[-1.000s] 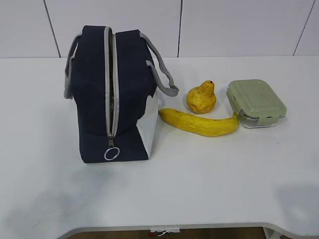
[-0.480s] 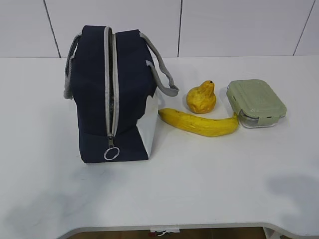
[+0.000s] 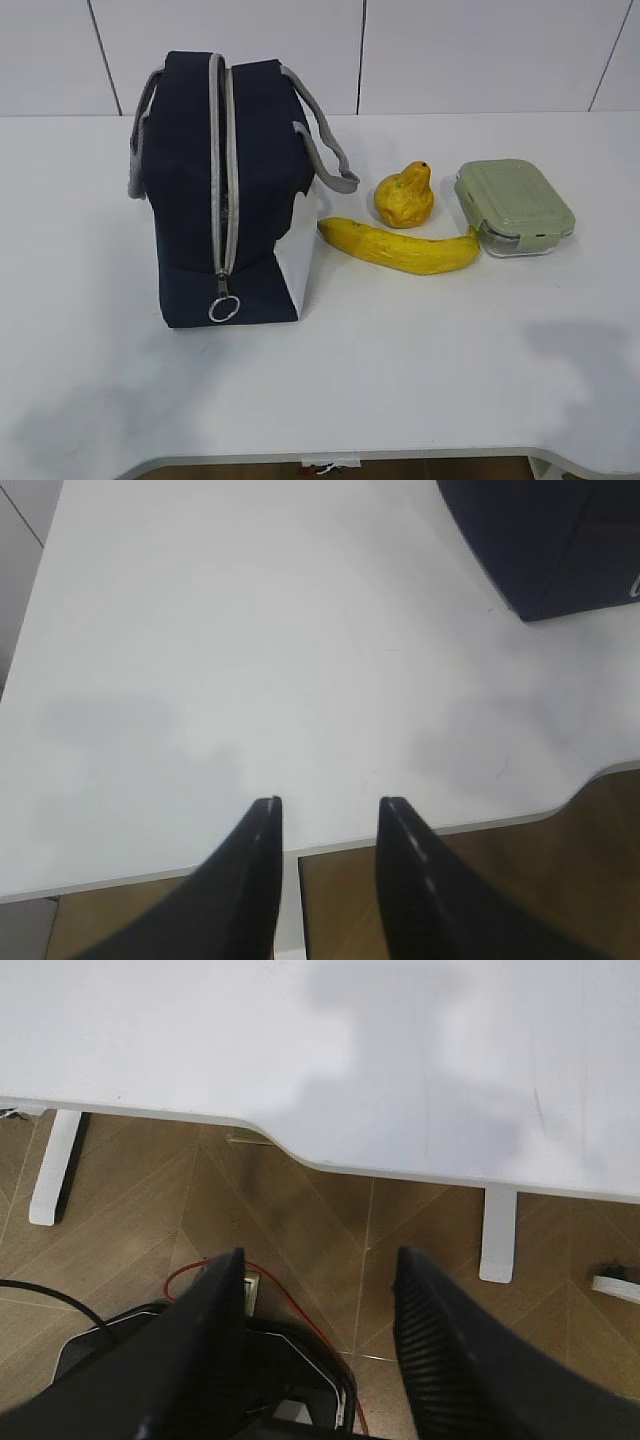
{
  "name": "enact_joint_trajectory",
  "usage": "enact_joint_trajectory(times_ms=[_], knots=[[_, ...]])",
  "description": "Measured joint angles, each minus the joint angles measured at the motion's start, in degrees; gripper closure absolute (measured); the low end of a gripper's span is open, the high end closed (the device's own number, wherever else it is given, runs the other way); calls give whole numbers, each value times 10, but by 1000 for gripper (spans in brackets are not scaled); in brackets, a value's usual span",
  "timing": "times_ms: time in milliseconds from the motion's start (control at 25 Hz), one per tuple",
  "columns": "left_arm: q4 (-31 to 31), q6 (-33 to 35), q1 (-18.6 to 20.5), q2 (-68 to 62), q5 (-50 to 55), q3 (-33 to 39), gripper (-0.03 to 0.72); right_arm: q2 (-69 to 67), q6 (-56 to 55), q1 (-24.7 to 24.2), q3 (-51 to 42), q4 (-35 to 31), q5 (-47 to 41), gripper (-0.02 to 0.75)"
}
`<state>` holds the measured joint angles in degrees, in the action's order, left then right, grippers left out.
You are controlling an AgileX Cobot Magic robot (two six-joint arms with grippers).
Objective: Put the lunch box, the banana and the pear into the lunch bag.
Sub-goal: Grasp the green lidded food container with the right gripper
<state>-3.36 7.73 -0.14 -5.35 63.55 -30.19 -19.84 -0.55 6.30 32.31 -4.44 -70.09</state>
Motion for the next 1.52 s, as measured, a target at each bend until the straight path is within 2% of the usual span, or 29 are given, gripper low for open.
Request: enact_joint_trajectory(times_ms=[320,520,1000,1160,1520], knots=[[0,0,0,0,0,0,444,-104,0,0,30,5,77,340],[1,0,0,0,0,0,444,-225,0,0,77,5,120,340],[1,0,0,0,-1,0,444,-501,21,-3,316,0,132,340],[1,0,0,0,-1,0,444,-564,76,-38,391,-62,97,340],[1,0,0,0,-1,0,444,-666,222,-173,482,-248,3,340]])
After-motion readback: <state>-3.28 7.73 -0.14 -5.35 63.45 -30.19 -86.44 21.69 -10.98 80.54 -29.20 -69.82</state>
